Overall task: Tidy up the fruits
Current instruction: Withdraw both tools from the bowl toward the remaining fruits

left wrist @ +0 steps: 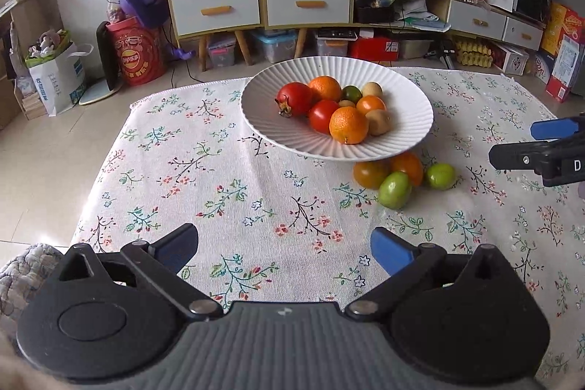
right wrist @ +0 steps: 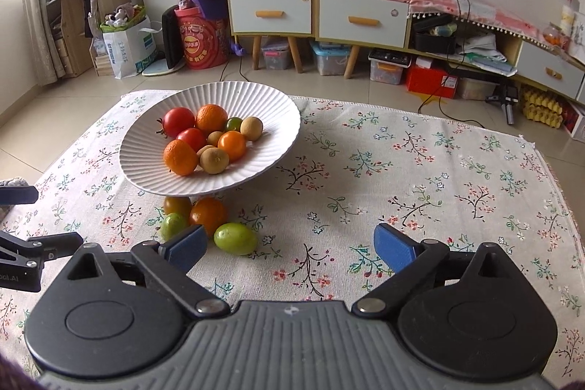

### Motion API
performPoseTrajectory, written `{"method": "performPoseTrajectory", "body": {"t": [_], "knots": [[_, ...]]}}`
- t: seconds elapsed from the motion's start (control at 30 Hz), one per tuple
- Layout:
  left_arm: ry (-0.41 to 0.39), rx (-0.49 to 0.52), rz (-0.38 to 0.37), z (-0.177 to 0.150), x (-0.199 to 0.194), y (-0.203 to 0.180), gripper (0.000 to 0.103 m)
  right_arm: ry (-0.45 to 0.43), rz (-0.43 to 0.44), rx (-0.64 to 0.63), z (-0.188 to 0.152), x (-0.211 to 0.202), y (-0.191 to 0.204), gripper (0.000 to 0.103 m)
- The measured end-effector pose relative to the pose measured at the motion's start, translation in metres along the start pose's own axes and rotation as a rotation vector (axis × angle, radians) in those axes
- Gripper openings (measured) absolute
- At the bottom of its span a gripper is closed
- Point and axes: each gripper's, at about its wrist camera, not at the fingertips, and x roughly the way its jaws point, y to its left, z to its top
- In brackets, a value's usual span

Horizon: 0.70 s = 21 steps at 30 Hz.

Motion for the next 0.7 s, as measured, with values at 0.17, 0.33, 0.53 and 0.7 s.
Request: {"method": "performPoseTrajectory", "body": {"t": [0.17, 0.33, 0.53, 0.7], "knots": [[-0.056, -0.047, -0.064, -0.008, 0.007, -0.004, 0.103, 0.007, 0.010, -0.030, -0.008, 0.006, 0.002, 0.100], [-0.086, -0.013, -0.074, -0.014, 0.024, -0.018, 0.103, 0.032, 0.006, -0.039, -0.016, 0.015, -0.001, 0.100], [-0.081, 0.014, -0.092, -0.017, 0.036, -0.032, 0.103, 0.044, 0.005, -0.035, -0.024, 0.021, -0.006, 0.100], [-0.088, 0.007, -0.095, -0.014, 0.044, -0.038, 0.103, 0.048, 0.004, -0.030, -0.029, 0.027, -0.011, 0.101]]}}
